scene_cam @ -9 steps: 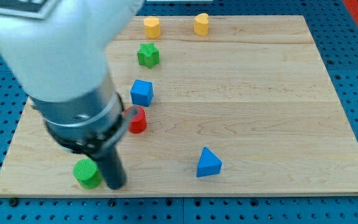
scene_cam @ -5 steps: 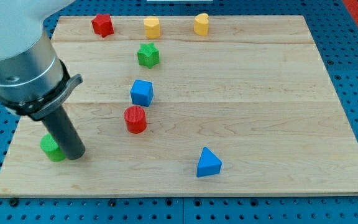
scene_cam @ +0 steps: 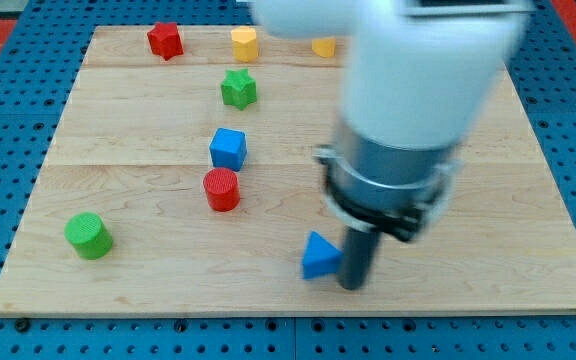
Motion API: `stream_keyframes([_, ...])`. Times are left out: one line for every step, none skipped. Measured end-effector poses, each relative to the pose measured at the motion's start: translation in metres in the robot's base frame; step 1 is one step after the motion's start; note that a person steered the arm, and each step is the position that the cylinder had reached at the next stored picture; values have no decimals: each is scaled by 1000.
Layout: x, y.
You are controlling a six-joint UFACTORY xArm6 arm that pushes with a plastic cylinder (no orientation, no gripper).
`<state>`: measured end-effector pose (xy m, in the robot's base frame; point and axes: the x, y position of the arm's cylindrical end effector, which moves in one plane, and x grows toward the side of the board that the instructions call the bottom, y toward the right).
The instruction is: Move the blue triangle below the red circle
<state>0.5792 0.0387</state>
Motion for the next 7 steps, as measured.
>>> stream_keyframes([-55,-13])
stream_keyframes([-43,-16])
stream_keyframes([4,-20])
stream_keyframes([-10,-65])
stream_keyframes([3,-60])
stream_keyframes([-2,-3])
stream_keyframes([-41,-1])
